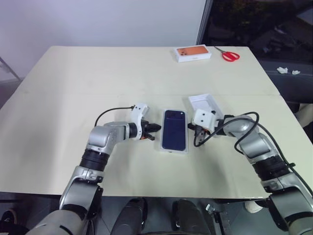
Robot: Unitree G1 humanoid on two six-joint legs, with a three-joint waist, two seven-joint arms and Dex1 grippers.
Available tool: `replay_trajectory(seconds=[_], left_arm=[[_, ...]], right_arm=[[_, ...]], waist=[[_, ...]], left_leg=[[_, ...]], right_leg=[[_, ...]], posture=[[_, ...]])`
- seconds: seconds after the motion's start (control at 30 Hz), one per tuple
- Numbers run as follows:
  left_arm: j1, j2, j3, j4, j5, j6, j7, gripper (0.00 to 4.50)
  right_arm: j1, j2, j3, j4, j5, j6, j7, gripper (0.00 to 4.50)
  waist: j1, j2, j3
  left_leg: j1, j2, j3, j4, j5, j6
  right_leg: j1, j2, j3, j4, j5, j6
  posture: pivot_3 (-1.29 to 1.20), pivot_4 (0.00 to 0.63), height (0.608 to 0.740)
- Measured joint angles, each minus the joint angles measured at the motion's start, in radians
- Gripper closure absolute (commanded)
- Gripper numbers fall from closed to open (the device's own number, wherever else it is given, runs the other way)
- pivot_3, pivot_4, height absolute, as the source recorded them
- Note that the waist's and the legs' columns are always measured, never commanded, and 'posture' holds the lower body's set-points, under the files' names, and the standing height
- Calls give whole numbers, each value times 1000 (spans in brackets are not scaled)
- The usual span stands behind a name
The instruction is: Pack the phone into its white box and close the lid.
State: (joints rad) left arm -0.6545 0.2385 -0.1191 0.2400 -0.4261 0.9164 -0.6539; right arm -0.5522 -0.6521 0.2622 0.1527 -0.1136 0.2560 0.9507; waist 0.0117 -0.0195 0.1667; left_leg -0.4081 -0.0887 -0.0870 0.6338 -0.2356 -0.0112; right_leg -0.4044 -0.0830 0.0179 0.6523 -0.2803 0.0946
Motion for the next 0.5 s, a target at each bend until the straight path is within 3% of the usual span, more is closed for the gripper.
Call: replay_trajectory(seconds=[0.27, 0.5], left_arm=[[18, 28, 15, -18, 0, 7, -22, 4449], [46, 120, 56, -50, -2, 9, -39, 4449]], right_arm=[[-1, 4, 0, -2, 3, 4, 6, 4500], [0, -59, -33, -64, 49, 82, 61, 4500]], waist=[[-2, 0, 0], [-12, 0, 0]], left_leg=[[0, 1, 0, 0, 0, 0], [0, 1, 0, -1, 0, 1]], right_leg=[[0, 0, 0, 0, 0, 0], [-2, 1, 1, 1, 0, 0]], posture=[[0, 150, 740], [0, 150, 740]])
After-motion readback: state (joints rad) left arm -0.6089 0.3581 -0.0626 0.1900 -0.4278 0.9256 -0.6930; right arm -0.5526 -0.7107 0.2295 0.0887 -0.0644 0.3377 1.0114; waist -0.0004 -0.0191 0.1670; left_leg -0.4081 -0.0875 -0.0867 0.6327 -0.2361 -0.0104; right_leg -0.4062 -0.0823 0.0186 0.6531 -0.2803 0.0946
